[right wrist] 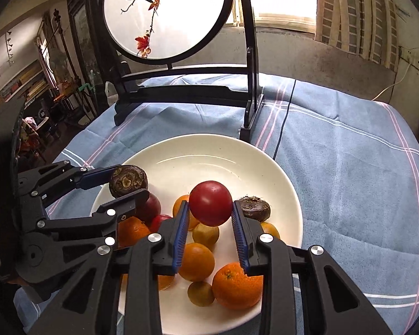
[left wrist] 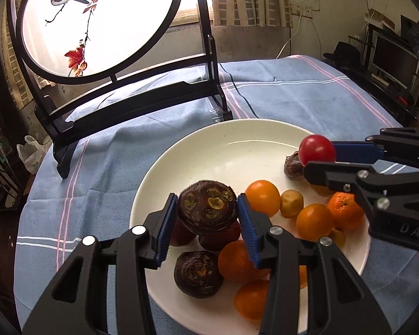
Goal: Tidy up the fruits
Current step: 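Carry both fruits over the plate and open both grippers to release them, then grasp a red cherry tomato with the right gripper while the left gripper reaches another tomato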
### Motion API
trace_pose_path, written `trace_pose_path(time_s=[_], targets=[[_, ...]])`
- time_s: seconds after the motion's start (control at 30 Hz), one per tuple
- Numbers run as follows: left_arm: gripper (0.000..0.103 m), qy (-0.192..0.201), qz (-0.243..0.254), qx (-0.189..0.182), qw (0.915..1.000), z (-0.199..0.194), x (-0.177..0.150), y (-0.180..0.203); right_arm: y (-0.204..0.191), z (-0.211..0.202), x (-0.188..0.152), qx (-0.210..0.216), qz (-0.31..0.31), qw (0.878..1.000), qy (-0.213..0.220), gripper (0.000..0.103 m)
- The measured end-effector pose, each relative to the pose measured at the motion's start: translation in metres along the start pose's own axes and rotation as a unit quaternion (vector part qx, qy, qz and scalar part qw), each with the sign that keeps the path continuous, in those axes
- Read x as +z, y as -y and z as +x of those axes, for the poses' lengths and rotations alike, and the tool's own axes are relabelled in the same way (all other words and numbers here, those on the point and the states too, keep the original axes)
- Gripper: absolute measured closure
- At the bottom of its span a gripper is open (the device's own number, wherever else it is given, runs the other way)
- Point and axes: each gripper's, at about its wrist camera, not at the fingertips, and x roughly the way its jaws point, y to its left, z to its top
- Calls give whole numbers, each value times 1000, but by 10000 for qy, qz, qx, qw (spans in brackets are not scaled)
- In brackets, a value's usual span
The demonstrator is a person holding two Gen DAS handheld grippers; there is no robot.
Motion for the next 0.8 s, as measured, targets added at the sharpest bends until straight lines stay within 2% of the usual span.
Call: trace_pose_path(time_s=[0.03,0.07,0.23,0.33,0.47,0.53,0.57,0.63,0.8], targets=[[37,33,-43,84,9999,1,1,-1,-1,2,0,-84,-40,10000,19,45],[35,110,-103,149,9998,0,2,-4,-2,1,0,-187,-46,9998,94,45],[35,297,-270,-64,9992,-24,-6,-22,-8,-28,-14,-7,-43,9995,313,45],[32,467,-236,-160,9985,-51,-26,-37,-34,-56,-43,115,-465,9982,372,45],[29,448,-272,-275,9982,-78,-66,-54,-79,-72,-95,534,-919,9942,145,45],[29,367,-244,-254,9987,-86,-89,-61,-95,-66,-113,682,-959,9930,-124,51],[29,327,-228,-253,9989,-89,-98,-64,-103,-58,-120,635,-1012,9925,-268,58],[29,272,-280,-209,9990,-95,-116,-72,-113,-42,-126,557,-1063,9915,-504,65],[29,180,-270,-257,9991,-109,-147,-86,-122,-12,-115,320,-919,9934,-600,65]])
